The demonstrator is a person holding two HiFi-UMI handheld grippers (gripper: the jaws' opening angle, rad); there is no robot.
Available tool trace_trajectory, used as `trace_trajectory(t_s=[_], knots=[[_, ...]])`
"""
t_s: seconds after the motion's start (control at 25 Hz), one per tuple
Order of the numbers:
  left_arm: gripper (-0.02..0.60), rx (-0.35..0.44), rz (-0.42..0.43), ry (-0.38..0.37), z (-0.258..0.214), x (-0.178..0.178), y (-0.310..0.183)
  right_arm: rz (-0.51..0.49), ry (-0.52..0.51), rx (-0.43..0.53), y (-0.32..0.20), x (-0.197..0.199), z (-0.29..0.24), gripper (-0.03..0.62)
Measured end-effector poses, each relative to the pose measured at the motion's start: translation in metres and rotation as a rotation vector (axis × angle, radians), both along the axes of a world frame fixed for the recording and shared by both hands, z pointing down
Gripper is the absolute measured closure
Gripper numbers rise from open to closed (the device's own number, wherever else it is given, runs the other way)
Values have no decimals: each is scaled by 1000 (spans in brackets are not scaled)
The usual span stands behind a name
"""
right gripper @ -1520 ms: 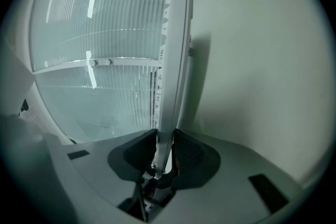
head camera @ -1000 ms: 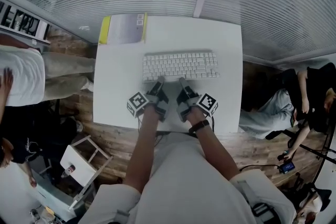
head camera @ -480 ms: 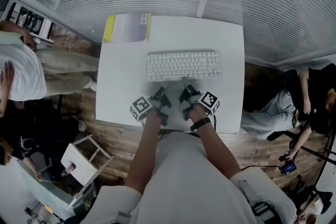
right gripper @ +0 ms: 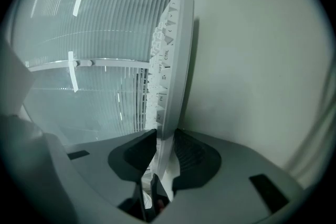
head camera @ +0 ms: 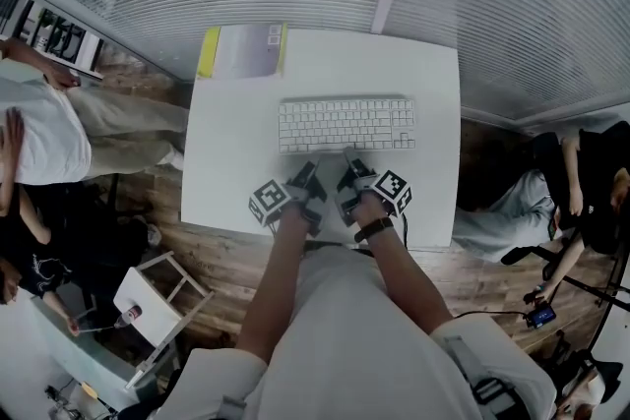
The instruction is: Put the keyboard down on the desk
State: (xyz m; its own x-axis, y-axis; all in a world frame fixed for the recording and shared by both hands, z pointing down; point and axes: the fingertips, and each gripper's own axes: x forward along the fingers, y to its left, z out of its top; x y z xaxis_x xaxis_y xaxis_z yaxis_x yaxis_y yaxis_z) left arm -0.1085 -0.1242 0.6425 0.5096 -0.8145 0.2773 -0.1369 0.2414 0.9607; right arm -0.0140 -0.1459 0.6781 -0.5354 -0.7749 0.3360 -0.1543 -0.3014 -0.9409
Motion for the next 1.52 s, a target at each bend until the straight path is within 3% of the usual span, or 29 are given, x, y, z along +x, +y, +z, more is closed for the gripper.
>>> trace_trajectory(t_s=[0.2,0.44,0.72,0.84,1.04,1.12,1.24,1.4,1.52], knots=[[417,-1,5,6,3,-1,1,-14,20,-44,1,-3,8,485],[417,-7,8,1,8,-9,0,-74,116,-152,-1,-7,24,480],[417,5,8,-19,4,-15,-4,-131,134,-220,-1,-5,25,464],[417,80,57,-38,-14,-8,-7,-173,249,-131,-2,9,4,464],[417,220,114,-142,-53,-6,-27,-238,426,82,-20,23,-39,464],[416,258,116,-199,-70,-10,-34,-261,566,192,-27,31,-64,464],[417,331,139,-325,-102,-11,-35,-310,794,356,-29,40,-106,464],[417,450,146,-503,-151,-9,-32,-290,922,503,-25,54,-157,465],[417,511,152,-720,-181,-7,-25,-238,1025,606,-19,66,-194,465]])
